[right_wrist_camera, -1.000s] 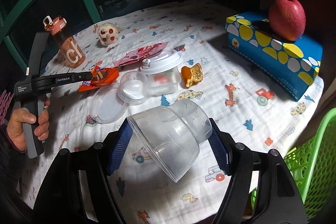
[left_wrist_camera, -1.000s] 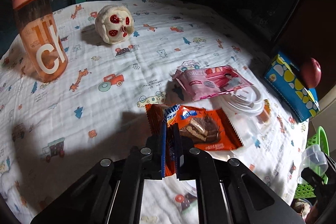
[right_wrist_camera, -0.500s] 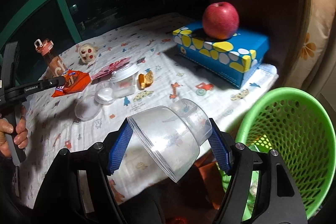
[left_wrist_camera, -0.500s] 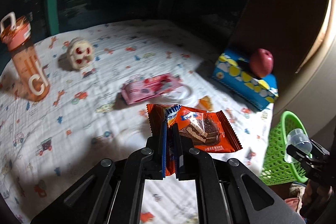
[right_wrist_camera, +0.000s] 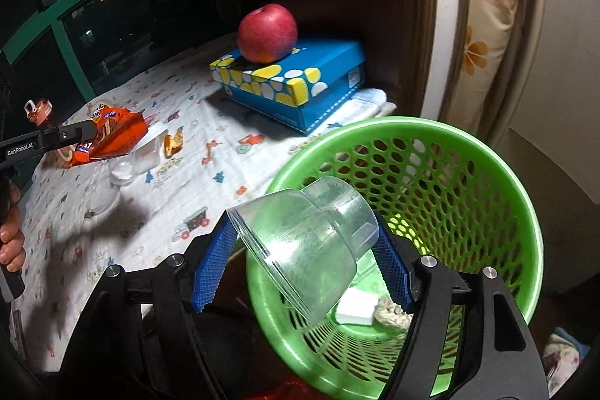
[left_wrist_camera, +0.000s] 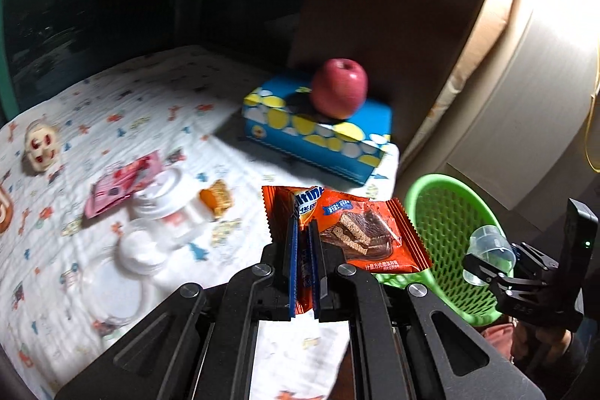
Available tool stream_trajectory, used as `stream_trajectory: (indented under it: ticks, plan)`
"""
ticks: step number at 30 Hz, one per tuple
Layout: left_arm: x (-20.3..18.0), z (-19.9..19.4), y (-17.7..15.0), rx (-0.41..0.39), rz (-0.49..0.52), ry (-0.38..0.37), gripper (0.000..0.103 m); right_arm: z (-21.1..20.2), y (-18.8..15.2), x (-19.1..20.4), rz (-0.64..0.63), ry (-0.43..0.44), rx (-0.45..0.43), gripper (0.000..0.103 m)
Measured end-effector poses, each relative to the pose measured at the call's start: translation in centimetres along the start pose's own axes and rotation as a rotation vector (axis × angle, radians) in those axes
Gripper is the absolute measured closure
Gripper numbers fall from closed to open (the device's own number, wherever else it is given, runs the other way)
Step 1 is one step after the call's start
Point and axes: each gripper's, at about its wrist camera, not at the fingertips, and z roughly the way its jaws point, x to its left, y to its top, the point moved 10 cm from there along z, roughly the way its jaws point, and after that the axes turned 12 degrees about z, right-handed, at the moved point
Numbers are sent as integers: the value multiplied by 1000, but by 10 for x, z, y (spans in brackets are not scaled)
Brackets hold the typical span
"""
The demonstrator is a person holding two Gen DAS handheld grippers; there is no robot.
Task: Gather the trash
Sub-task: 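Carry the plastic cup to the basket and open the right tool while the left tool holds the wrapper, then lower the orange wafer wrapper into the green basket and open the left tool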
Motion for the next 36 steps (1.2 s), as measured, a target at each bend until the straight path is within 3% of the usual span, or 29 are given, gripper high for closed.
stream_trajectory:
  ticks: [10, 17, 32, 36]
  plan:
    - [-88, 37, 17, 28, 127, -95, 97, -11, -7, -63, 79, -65, -2, 32]
    - [-136, 60, 19, 58, 194, -143, 97, -19, -9, -87, 119, -77, -17, 25]
    - [-191, 94, -6, 135, 255, -223, 95, -49, -5, -118, 176, -91, -77, 24]
    - [-196, 94, -13, 137, 267, -234, 86, -52, -6, -119, 179, -87, -81, 24]
